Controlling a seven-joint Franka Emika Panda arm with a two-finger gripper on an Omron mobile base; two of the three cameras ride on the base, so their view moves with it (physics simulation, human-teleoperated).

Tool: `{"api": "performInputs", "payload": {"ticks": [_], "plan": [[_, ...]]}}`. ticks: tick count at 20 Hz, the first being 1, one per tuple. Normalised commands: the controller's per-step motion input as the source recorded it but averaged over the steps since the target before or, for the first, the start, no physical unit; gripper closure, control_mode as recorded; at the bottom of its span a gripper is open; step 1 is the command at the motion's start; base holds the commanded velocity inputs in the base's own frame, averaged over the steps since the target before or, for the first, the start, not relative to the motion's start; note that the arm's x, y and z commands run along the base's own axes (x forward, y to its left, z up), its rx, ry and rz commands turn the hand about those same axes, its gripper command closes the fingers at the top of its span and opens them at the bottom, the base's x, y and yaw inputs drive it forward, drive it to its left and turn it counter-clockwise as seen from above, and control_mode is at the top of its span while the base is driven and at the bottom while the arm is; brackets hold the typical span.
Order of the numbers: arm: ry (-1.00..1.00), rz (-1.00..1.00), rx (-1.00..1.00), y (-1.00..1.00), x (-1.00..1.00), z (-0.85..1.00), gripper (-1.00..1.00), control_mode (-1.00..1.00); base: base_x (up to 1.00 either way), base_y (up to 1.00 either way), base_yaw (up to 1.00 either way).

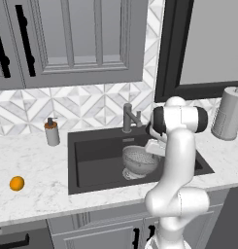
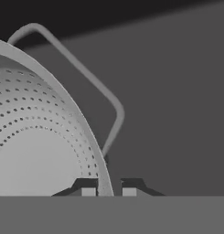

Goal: Put the colander in the sink, put the orange in the colander, and turn on the sink faucet and pour water over the colander.

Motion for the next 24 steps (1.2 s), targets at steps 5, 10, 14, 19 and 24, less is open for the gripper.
{"api": "performInputs", "payload": {"ticks": [5, 10, 14, 19, 24], "plan": [[-0.02, 0.00, 0.00, 0.19, -0.08, 0.03, -1.00, -1.00, 0.00, 0.00, 0.00], [-0.01, -0.01, 0.00, 0.02, -0.16, 0.18, -1.00, -1.00, 0.00, 0.00, 0.00], [-0.01, -0.01, 0.00, -0.08, -0.23, 0.37, -1.00, -1.00, 0.00, 0.00, 0.00], [-0.01, -0.05, 0.00, -0.14, -0.22, 0.56, -1.00, -1.00, 0.00, 0.00, 0.00], [-0.09, -0.01, -0.09, -0.06, -0.59, 0.48, -1.00, -1.00, 0.00, 0.00, 0.00]]}}
